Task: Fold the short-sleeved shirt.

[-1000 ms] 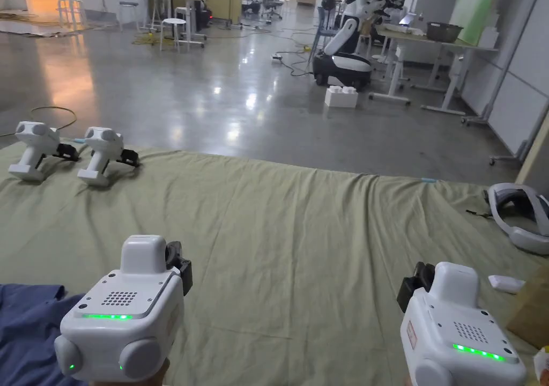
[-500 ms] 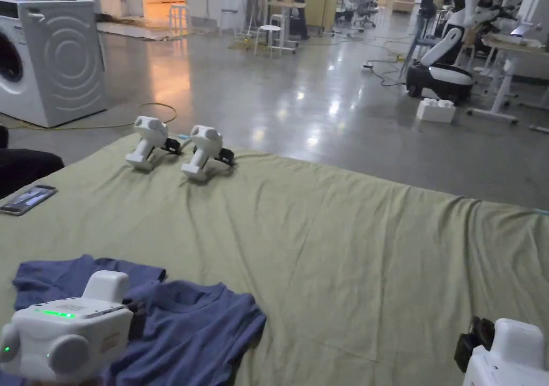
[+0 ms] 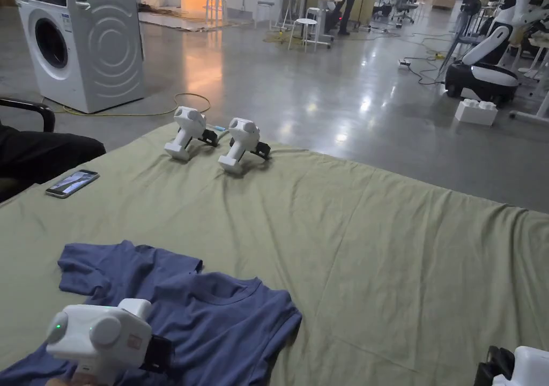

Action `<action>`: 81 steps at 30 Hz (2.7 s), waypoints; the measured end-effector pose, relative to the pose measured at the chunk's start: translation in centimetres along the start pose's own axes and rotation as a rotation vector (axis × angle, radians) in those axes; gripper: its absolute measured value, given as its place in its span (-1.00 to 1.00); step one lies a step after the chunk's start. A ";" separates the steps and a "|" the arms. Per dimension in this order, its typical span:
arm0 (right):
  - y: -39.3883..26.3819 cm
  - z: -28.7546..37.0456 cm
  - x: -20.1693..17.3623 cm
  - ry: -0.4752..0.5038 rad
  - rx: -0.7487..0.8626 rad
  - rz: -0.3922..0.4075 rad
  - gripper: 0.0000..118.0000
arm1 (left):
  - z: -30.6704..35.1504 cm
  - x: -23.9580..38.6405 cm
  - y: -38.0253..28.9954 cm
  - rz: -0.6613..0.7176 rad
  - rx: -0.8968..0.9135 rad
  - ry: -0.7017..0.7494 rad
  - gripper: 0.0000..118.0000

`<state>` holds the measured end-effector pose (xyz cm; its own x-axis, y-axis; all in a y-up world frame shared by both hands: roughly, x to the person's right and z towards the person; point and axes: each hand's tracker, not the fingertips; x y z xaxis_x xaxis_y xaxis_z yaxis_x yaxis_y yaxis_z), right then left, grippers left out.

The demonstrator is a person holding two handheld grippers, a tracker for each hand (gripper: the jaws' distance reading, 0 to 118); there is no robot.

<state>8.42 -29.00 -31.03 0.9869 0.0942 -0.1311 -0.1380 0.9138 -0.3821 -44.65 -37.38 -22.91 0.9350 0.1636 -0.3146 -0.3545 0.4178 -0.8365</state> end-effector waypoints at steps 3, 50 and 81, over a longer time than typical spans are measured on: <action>-0.2 -0.1 0.1 0.001 -0.014 0.010 -0.81 | -0.6 1.7 -0.7 -0.118 0.022 0.098 0.24; 1.2 7.3 12.2 -0.152 0.149 -0.138 -0.81 | 21.9 35.8 7.0 -0.479 0.735 -0.512 -0.91; 2.7 9.6 11.4 -0.148 0.187 -0.089 -0.81 | 14.0 35.8 -2.3 -0.369 0.740 -0.351 0.12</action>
<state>20.12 -21.67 -24.79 0.9979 0.0538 0.0359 -0.0451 0.9769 -0.2088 -10.47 -19.97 -25.99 0.9777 0.1179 0.1738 -0.0581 0.9470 -0.3159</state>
